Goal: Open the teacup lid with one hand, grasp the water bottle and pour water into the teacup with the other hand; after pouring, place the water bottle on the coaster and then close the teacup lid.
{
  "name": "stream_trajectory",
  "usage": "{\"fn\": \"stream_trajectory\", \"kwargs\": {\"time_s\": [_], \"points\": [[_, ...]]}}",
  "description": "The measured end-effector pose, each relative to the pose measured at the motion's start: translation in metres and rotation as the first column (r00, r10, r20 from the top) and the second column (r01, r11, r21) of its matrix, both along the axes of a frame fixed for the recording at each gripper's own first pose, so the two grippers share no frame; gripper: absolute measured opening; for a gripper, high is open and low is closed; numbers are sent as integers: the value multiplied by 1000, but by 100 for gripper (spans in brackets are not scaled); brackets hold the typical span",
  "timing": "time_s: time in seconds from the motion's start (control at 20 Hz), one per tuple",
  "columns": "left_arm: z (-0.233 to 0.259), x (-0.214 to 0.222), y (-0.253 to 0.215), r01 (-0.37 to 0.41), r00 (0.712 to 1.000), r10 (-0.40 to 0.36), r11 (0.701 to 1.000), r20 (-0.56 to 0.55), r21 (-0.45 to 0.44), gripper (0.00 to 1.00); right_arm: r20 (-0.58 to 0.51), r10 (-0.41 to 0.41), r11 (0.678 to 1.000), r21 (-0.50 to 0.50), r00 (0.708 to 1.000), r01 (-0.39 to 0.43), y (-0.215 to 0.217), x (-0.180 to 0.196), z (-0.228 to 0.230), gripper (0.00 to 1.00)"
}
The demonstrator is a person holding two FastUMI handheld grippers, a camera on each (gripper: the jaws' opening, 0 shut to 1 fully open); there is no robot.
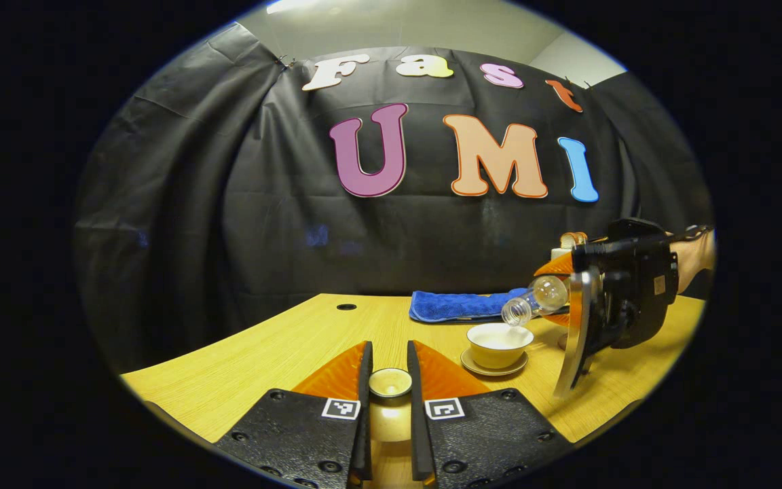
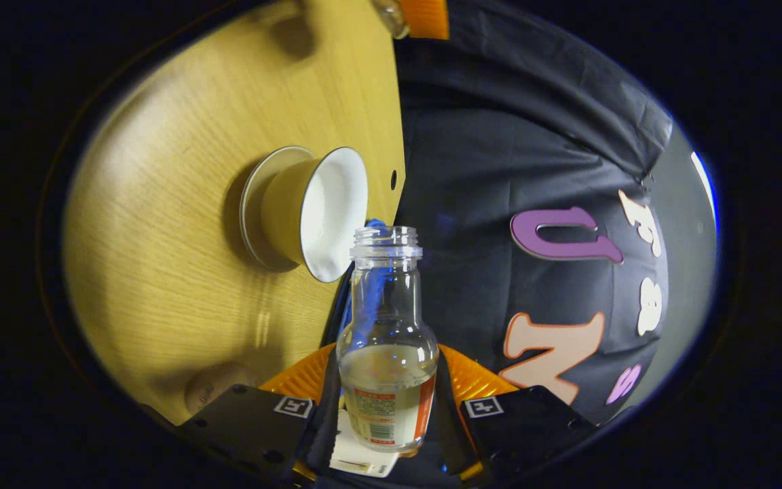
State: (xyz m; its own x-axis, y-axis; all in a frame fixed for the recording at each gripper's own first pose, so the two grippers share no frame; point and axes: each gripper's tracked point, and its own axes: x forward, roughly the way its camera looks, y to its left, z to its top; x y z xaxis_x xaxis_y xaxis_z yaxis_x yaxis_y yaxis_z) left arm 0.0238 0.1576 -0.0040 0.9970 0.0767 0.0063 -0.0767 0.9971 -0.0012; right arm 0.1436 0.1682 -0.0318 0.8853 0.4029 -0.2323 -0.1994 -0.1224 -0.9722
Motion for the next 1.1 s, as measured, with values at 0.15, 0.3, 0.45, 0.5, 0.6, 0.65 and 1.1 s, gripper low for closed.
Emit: {"fn": "stream_trajectory", "kwargs": {"time_s": [0.15,0.3,0.45,0.5,0.6,0.65,1.1], "points": [[0,1,-1,0,1000,0,1000,-1,-1,20,-103,-24,979,200,994,44,-4,-6,14,67],[0,0,0,0,1000,0,1000,0,0,20,-294,-43,845,499,955,191,-23,-4,32,63],[-1,0,0,0,1000,0,1000,0,0,20,-426,-4,595,726,905,345,-48,3,48,65],[0,1,0,0,1000,0,1000,0,1,20,-461,19,473,786,887,398,-60,5,50,63],[-1,1,0,0,1000,0,1000,-1,1,20,-508,74,238,845,858,479,-81,9,55,66],[0,1,0,0,1000,0,1000,-2,1,20,-518,108,124,854,849,505,-92,9,58,66],[-1,1,2,-8,1000,8,1000,-1,1,20,-505,105,-112,850,857,514,-109,20,43,65]]}}
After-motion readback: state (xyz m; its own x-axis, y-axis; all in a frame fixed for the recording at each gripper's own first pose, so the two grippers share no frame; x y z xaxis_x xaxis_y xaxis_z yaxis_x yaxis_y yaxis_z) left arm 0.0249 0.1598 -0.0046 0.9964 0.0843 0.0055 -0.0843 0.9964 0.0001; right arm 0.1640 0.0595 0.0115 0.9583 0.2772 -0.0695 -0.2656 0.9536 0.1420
